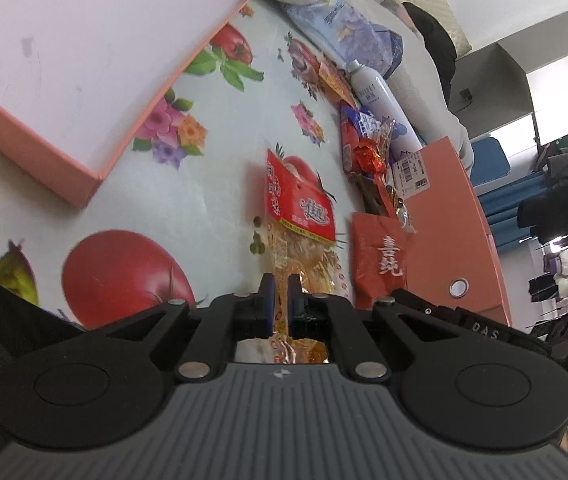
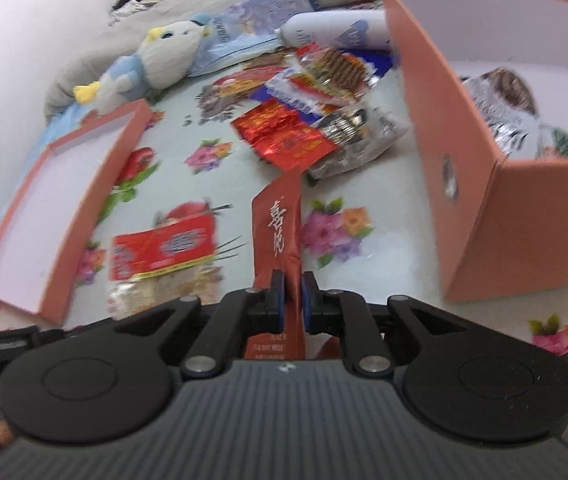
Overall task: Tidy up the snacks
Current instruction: 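Lift both red packets off the sheet toward the deep box, then carry both held red packets over the deep orange box, then lower both red packets into the deep box and open both tools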
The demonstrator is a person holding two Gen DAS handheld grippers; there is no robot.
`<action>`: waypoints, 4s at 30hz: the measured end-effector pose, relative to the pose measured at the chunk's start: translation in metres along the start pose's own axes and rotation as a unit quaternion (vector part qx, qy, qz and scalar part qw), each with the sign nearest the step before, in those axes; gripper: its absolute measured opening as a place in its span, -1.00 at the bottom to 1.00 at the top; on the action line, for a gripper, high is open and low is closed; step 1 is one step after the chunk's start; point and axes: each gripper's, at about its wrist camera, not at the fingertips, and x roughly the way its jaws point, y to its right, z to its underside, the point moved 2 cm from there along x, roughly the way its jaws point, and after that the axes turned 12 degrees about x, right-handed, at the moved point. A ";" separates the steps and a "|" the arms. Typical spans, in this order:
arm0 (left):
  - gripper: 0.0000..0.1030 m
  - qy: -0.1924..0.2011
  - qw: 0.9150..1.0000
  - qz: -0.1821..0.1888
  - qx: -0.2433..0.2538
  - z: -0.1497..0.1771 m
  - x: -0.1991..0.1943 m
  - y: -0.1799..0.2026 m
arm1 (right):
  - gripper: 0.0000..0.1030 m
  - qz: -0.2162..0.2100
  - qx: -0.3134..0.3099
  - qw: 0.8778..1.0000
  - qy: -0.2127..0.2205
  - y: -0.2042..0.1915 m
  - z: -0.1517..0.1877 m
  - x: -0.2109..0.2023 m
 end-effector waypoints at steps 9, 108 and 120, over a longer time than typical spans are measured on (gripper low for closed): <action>0.03 -0.007 1.000 0.001 0.006 -0.001 0.010 0.009 | -0.45 -0.074 0.030 0.996 -0.040 0.005 0.010 0.002; -0.68 -0.041 0.961 0.011 0.274 -0.157 0.101 0.357 | -0.63 0.086 -0.047 0.987 0.131 0.049 -0.189 -0.138; -0.69 -0.094 0.945 -0.035 0.313 -0.130 0.185 0.366 | -0.64 0.117 -0.023 0.988 0.096 0.106 -0.183 -0.105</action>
